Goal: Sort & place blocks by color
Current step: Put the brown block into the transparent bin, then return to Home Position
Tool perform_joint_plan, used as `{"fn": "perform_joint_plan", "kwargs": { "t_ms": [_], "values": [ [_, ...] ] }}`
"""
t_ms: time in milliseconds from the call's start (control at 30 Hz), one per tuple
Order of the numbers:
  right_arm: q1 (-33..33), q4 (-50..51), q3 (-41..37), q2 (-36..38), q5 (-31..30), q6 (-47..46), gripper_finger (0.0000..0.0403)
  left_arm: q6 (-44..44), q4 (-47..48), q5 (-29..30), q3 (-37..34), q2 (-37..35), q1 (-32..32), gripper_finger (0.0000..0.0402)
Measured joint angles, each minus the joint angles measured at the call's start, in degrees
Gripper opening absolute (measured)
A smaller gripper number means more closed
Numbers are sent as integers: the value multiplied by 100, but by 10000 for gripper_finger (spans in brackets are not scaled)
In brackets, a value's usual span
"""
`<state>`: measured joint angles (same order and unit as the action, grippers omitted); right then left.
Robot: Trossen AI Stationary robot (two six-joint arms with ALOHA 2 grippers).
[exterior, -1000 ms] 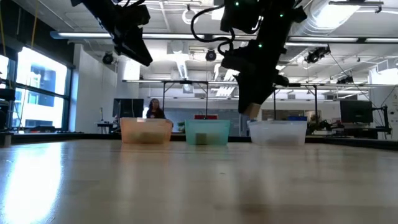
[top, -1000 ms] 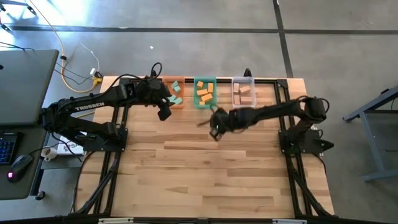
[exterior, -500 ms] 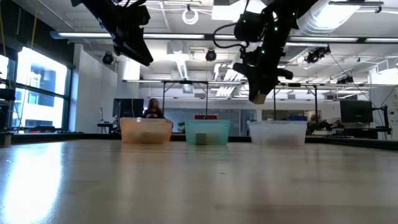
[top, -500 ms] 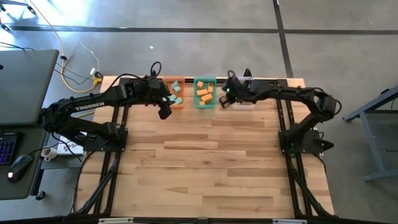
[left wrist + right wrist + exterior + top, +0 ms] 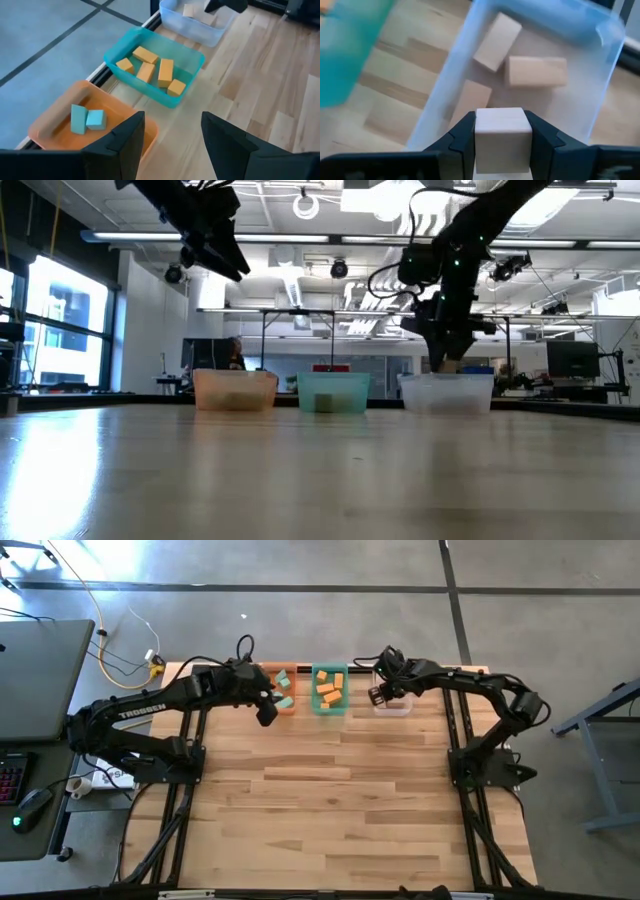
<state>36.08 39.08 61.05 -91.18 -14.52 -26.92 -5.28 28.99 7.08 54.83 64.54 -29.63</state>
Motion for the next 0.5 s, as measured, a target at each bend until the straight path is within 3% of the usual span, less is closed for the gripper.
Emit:
{"fn": "perform_joint_plan", "kwargs": {
  "t_ms": [200,500],
  "values": [
    [166,-154,-201,0,426,0,109,-118,111,-41,-2,-445,0,184],
    [234,-352,-144,0,360,-158,200,6,643,-30,-2,-1338,0,184]
  ]
}}
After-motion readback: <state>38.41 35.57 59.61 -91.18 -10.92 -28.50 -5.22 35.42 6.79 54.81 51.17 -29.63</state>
